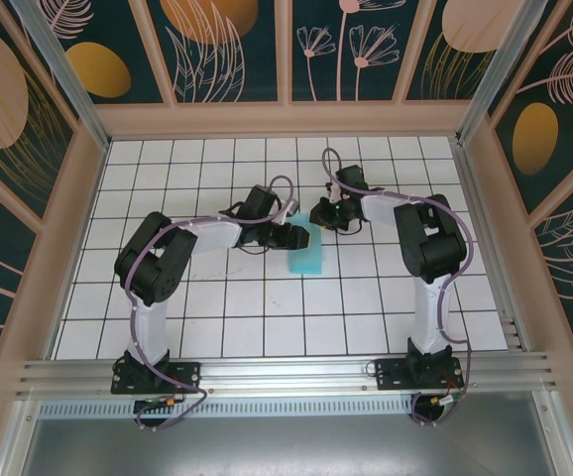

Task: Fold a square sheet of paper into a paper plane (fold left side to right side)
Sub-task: First fold the square sheet of paper in half at the center of the table.

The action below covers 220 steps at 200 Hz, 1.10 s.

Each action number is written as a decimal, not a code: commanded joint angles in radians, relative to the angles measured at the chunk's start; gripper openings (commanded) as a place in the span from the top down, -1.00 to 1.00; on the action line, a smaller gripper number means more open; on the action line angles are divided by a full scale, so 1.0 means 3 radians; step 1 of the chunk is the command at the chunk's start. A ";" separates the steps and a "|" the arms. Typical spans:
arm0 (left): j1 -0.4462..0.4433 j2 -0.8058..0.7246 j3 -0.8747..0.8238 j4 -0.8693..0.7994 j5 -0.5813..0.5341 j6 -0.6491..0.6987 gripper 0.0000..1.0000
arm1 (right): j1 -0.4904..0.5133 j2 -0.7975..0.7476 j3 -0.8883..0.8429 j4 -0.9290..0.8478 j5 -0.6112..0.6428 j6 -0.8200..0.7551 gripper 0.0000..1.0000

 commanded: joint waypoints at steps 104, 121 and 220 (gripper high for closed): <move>-0.0076 -0.0156 -0.0551 0.0068 0.0083 0.0164 0.03 | 0.0056 0.0192 -0.0006 -0.0338 0.0249 -0.0049 0.65; -0.0105 -0.0216 -0.0580 0.0009 0.0102 0.0243 0.02 | 0.0055 0.0199 -0.0004 -0.0346 0.0249 -0.0046 0.65; -0.0333 -0.0326 -0.0686 -0.0238 0.0095 0.0505 0.01 | 0.0058 0.0215 0.0041 -0.0394 0.0262 -0.0043 0.64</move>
